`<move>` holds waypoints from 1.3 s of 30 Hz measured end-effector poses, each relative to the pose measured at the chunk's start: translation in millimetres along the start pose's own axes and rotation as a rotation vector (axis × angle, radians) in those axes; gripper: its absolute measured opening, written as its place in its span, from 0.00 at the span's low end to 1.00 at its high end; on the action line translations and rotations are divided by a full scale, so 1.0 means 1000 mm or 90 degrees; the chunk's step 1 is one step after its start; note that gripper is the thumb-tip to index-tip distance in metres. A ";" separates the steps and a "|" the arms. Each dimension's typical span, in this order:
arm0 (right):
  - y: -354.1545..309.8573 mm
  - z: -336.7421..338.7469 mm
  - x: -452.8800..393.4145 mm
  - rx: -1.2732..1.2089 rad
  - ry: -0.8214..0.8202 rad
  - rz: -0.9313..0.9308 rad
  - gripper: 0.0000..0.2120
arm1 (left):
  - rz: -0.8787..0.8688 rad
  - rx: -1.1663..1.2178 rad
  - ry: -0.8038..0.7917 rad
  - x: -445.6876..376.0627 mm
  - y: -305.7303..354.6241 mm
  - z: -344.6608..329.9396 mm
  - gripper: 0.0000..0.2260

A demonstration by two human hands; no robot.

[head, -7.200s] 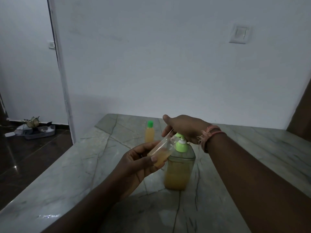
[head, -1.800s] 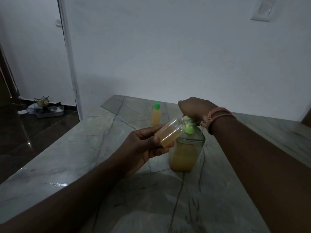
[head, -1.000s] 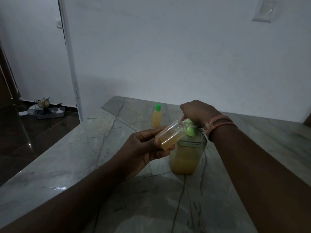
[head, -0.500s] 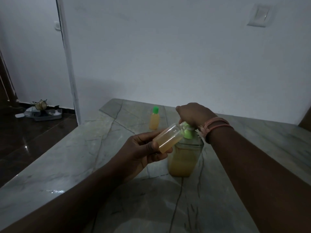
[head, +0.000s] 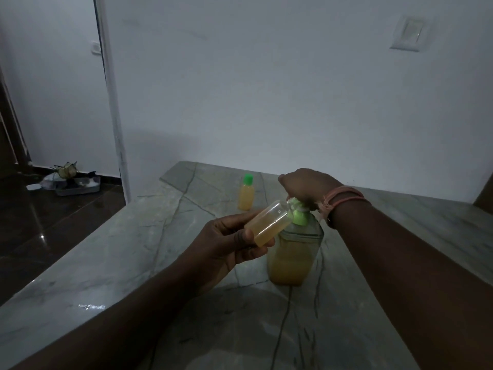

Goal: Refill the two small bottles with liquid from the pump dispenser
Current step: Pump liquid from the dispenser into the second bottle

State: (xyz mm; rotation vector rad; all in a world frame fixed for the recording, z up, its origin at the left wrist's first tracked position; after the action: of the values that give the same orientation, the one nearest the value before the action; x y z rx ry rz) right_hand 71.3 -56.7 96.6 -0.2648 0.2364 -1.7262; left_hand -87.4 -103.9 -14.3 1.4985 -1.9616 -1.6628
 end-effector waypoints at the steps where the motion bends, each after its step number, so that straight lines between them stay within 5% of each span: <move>1: -0.001 0.002 0.001 0.006 0.007 -0.003 0.19 | 0.001 0.001 0.002 0.000 0.000 0.000 0.27; 39: 0.002 -0.003 -0.004 -0.022 0.038 -0.012 0.19 | -0.007 -0.030 0.006 -0.002 -0.002 0.003 0.26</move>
State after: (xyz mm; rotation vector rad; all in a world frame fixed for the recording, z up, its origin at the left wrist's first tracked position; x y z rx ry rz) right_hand 73.4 -52.8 93.0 -0.2409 0.3088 -1.7520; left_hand -87.1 -100.1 -15.9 1.5010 -1.8996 -1.6900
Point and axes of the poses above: each hand's wrist, its own x-axis away from the middle knuckle, its own z-axis out of the back of the hand, y = z × x, the point moved 4 cm from there along -x, towards the middle knuckle, and after that the axes turned 7 degrees about -z, right-handed, at the moved point
